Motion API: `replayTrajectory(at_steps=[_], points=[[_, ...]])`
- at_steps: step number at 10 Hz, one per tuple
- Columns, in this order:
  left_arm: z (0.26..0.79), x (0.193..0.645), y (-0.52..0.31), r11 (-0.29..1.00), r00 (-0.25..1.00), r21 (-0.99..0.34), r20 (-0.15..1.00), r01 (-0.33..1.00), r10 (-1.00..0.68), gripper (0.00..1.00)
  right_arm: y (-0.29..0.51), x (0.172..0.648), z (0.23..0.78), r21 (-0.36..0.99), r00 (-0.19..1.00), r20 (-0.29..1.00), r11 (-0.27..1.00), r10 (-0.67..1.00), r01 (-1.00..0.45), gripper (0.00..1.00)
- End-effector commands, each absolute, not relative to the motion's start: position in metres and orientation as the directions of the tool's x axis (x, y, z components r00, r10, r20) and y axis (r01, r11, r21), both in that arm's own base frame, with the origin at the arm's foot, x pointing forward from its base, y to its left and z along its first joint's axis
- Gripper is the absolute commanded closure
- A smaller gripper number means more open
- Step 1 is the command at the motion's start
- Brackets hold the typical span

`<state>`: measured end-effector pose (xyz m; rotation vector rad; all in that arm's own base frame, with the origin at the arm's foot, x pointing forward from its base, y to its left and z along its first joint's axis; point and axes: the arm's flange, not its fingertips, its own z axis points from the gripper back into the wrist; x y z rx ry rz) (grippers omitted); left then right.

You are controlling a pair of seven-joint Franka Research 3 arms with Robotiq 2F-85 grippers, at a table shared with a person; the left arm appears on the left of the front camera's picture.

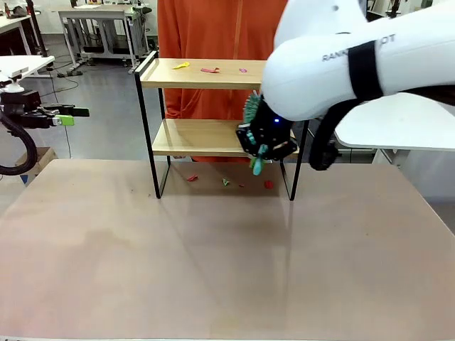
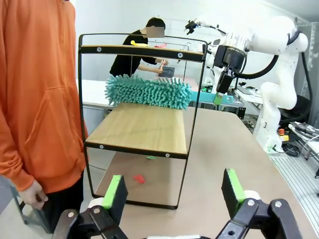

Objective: Clean the shelf.
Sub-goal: Clean the specific section of the Shelf indicated by the human with the Duster.

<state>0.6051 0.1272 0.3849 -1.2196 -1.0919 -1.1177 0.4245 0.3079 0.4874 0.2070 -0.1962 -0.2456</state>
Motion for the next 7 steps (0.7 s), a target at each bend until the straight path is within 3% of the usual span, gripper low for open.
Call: replayTrajectory(at_steps=[1, 5, 6, 7], points=[[0.385, 0.604, 0.128, 0.02, 0.113, -0.112, 0.992, 0.993, -0.05, 0.0, 0.269, 0.412, 0.489, 0.205, 0.951, 0.135, 0.947, -0.278, 0.248, 0.87], [0.385, 0.604, 0.128, 0.02, 0.113, -0.112, 0.992, 0.993, -0.05, 0.0, 0.232, 0.389, 0.512, 0.113, 0.919, 0.261, 0.954, -0.297, 0.276, 0.87], [0.385, 0.604, 0.128, 0.02, 0.113, -0.112, 0.992, 0.993, -0.05, 0.0, 0.245, 0.409, 0.5, 0.15, 0.929, 0.175, 0.941, -0.327, 0.303, 0.87], [0.385, 0.604, 0.128, 0.02, 0.113, -0.112, 0.992, 0.993, -0.05, 0.0, 0.245, 0.409, 0.5, 0.15, 0.929, 0.175, 0.941, -0.327, 0.303, 0.87]])
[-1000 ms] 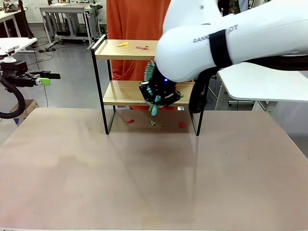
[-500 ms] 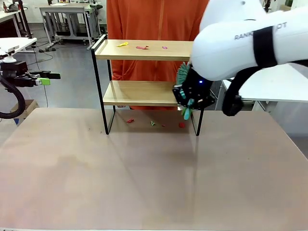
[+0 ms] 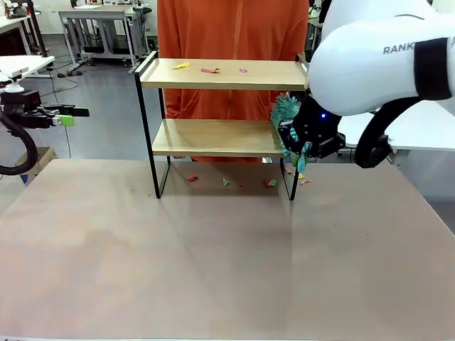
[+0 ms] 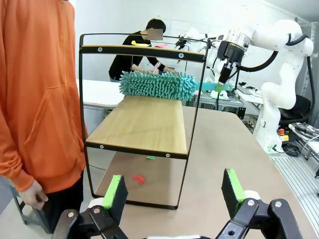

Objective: Clean the shelf.
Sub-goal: Clean the specific section of the Shelf indicated by the human with the Duster.

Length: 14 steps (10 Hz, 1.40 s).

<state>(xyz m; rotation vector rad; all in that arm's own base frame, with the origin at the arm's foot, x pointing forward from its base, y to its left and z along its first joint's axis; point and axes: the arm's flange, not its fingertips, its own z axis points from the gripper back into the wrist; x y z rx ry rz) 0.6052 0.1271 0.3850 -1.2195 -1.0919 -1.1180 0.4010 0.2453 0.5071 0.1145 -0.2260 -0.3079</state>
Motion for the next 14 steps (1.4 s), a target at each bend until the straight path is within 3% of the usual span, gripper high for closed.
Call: replayTrajectory(at_steps=[1, 3, 6, 9, 14], points=[[0.385, 0.604, 0.128, 0.02, 0.113, -0.112, 0.992, 0.993, -0.05, 0.0, 0.245, 0.409, 0.5, 0.15, 0.929, 0.175, 0.941, -0.327, 0.303, 0.87], [0.385, 0.604, 0.128, 0.02, 0.113, -0.112, 0.992, 0.993, -0.05, 0.0, 0.247, 0.403, 0.502, 0.144, 0.93, 0.192, 0.947, -0.313, 0.288, 0.87], [0.385, 0.604, 0.128, 0.02, 0.113, -0.112, 0.992, 0.993, -0.05, 0.0, 0.241, 0.365, 0.522, 0.194, 0.948, 0.308, 0.981, -0.086, 0.026, 0.87], [0.385, 0.604, 0.128, 0.02, 0.113, -0.112, 0.992, 0.993, -0.05, 0.0, 0.231, 0.349, 0.53, 0.204, 0.942, 0.326, 0.967, 0.079, -0.151, 0.87], [0.385, 0.604, 0.128, 0.02, 0.113, -0.112, 0.992, 0.993, -0.05, 0.0, 0.198, 0.327, 0.531, 0.229, 0.791, 0.278, 0.763, 0.545, -0.605, 0.87]])
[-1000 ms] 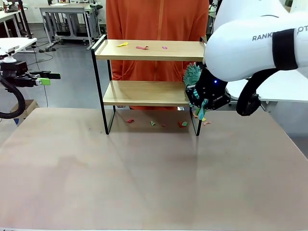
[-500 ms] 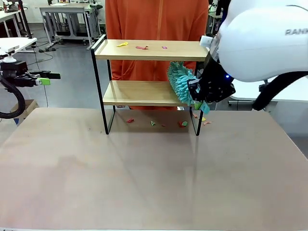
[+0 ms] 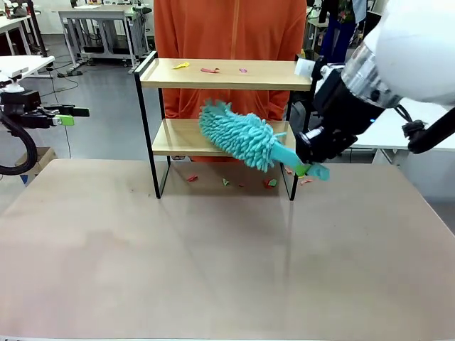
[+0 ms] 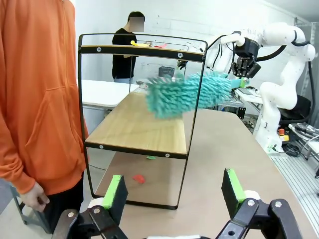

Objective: Clean the shelf.
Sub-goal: Clean the specific section of the Shelf indicated by the human with the Duster.

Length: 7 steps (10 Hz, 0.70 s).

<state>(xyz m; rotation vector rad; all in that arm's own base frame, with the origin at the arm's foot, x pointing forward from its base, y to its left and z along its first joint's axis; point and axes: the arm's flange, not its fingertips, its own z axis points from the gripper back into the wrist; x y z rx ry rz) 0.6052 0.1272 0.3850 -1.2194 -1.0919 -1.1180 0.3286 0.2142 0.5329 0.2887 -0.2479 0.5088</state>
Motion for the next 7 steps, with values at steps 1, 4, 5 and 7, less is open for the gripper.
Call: replayTrajectory(at_steps=[1, 4, 5, 7], points=[[0.385, 0.604, 0.128, 0.02, 0.113, -0.112, 0.992, 0.993, -0.05, 0.0, 0.19, 0.326, 0.531, 0.246, 0.747, 0.245, 0.706, 0.618, -0.665, 0.87], [0.385, 0.604, 0.128, 0.02, 0.113, -0.112, 0.992, 0.993, -0.05, 0.0, 0.148, 0.317, 0.532, 0.267, 0.631, 0.064, 0.596, 0.773, -0.757, 0.87], [0.385, 0.604, 0.128, 0.02, 0.113, -0.112, 0.992, 0.993, -0.05, 0.0, 0.123, 0.308, 0.536, 0.296, 0.603, 0.016, 0.573, 0.797, -0.765, 0.87], [0.385, 0.604, 0.128, 0.02, 0.113, -0.112, 0.992, 0.993, -0.05, 0.0, 0.079, 0.281, 0.542, 0.322, 0.604, -0.084, 0.595, 0.792, -0.736, 0.87]])
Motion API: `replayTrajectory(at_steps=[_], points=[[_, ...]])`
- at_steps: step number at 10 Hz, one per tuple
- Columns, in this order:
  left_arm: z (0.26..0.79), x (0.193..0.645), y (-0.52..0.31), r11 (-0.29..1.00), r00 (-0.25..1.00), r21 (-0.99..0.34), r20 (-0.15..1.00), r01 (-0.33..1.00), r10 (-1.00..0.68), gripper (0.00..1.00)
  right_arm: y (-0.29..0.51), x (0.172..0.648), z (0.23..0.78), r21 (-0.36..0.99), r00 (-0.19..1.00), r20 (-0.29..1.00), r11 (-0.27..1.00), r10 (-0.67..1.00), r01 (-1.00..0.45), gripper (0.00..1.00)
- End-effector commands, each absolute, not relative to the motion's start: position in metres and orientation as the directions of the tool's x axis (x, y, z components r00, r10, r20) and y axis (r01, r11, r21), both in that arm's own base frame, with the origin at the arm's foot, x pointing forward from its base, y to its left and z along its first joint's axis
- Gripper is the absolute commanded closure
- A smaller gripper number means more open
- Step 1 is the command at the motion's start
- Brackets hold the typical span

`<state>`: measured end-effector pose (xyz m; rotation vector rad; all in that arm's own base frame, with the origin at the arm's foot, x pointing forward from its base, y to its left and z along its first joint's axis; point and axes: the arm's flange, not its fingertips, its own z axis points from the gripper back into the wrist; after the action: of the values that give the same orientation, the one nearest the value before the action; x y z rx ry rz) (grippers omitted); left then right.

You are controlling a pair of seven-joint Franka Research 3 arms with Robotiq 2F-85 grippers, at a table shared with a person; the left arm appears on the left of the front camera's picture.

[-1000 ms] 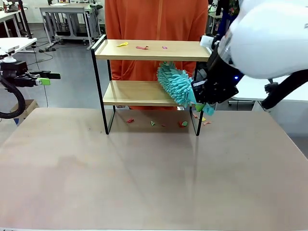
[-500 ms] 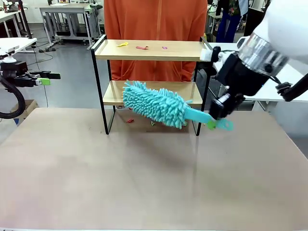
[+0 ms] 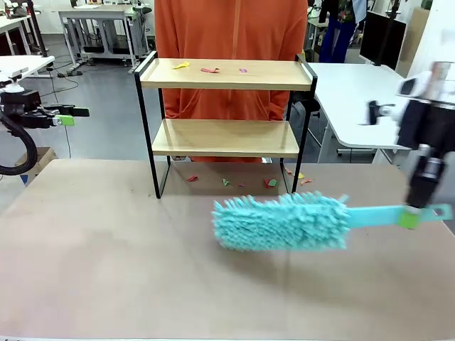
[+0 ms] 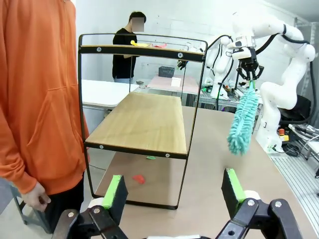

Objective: Clean the shelf.
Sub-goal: Clean the specific section of the Shelf indicated by the human with the Duster.

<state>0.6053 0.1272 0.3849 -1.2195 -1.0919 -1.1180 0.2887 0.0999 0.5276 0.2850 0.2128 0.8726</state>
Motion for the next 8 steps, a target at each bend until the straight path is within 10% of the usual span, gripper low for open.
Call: replayTrajectory(at_steps=[1, 8], points=[[0.385, 0.604, 0.128, 0.02, 0.113, -0.112, 0.992, 0.993, -0.05, 0.0, 0.057, 0.263, 0.55, 0.301, 0.635, -0.11, 0.635, 0.765, -0.712, 0.87], [0.385, 0.604, 0.128, 0.02, 0.113, -0.112, 0.992, 0.993, -0.05, 0.0, 0.009, 0.227, 0.569, 0.253, 0.704, -0.127, 0.709, 0.698, -0.658, 0.87]])
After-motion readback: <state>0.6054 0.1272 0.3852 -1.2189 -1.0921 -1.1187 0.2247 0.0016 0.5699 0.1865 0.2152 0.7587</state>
